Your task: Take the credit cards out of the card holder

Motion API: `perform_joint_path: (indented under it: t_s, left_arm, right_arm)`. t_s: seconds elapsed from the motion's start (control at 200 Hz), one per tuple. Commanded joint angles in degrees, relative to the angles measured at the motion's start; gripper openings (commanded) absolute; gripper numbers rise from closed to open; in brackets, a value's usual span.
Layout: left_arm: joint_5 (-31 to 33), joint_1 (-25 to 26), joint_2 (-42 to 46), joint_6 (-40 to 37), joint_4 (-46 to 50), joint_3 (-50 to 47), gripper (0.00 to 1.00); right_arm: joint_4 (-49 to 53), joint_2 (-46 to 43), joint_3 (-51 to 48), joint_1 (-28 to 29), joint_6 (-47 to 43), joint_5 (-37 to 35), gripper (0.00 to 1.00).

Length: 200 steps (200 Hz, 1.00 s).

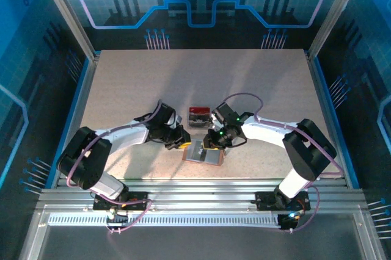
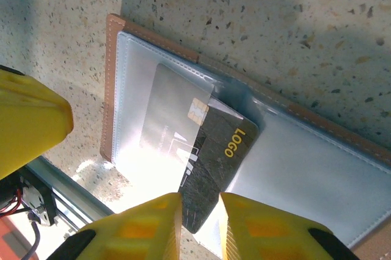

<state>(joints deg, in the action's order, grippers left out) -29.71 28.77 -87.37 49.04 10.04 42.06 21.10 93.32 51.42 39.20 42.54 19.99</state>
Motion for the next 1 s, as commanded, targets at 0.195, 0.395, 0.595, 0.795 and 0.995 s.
perform_joint_path:
  t_s: [0.195, 0.395, 0.595, 0.795, 0.995]
  left_arm:
    - [0.4, 4.0, -5.4, -2.3, 3.3, 3.4, 0.13]
    - [2.3, 4.2, -7.5, -2.8, 3.6, 3.2, 0.13]
    - [3.8, 4.3, -9.0, -3.9, 4.5, 2.8, 0.13]
    - [4.3, 4.3, -9.5, -3.8, 4.3, 1.8, 0.13]
    - [4.5, 4.4, -9.1, -3.5, 4.0, 1.0, 0.13]
  right_arm:
    - [0.7, -3.6, -0.7, -0.4, 1.0, 0.1, 0.23]
    - [0.9, -4.5, -2.7, -0.4, 1.1, -0.2, 0.24]
    - [0.5, -4.5, -2.9, -0.4, 1.6, -0.1, 0.24]
    - [-1.6, -4.3, -4.2, -0.3, 2.9, 1.0, 0.27]
    - [-7.5, -3.4, -6.7, -0.2, 5.8, 3.4, 0.31]
